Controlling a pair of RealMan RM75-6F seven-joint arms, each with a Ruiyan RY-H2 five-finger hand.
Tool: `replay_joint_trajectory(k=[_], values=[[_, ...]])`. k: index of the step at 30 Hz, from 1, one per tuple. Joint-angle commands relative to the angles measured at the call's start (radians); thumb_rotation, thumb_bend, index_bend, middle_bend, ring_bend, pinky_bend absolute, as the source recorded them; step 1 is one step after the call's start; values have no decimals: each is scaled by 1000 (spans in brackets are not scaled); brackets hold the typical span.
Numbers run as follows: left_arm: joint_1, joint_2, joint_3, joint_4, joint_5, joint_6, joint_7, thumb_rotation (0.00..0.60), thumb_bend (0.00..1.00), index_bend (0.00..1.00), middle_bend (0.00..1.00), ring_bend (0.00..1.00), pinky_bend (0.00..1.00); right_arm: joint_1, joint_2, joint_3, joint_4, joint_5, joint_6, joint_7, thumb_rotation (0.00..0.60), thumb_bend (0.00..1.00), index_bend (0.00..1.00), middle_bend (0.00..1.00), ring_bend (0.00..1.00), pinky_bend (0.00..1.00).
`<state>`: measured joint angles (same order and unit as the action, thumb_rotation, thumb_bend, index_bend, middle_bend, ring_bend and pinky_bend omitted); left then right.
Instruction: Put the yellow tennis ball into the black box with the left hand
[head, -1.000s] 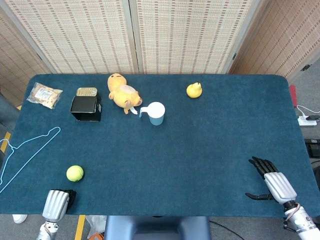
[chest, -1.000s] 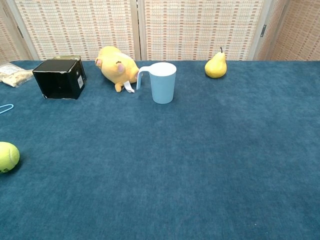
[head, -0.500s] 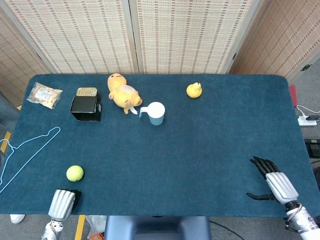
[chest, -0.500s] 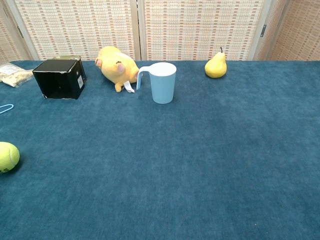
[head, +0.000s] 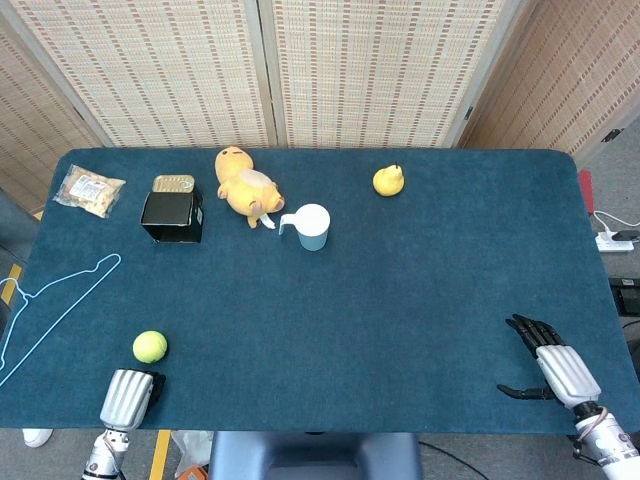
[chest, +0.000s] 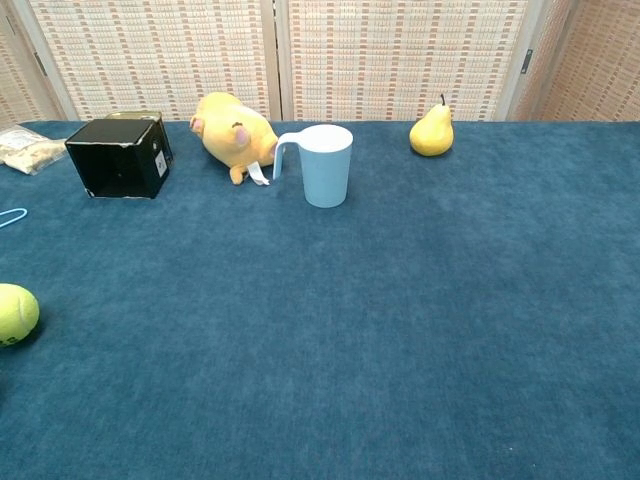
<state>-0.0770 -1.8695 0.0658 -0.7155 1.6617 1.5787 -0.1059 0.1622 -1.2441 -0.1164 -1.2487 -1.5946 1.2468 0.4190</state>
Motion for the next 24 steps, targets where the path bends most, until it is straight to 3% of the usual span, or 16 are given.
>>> replay_joint_trajectory(k=[1,24], values=[[-4,5,-4,-3,-11,-14,-2,600,827,1000,1000,1000,1000,-5,-4,1,7,5,1,6,506,0,0,0,0,0],[-36,-46,-38,63,-67,-87,-11,600,828,1000,1000,1000,1000,-10,-12,6,16,11,-4,-2,506,0,0,0,0,0]])
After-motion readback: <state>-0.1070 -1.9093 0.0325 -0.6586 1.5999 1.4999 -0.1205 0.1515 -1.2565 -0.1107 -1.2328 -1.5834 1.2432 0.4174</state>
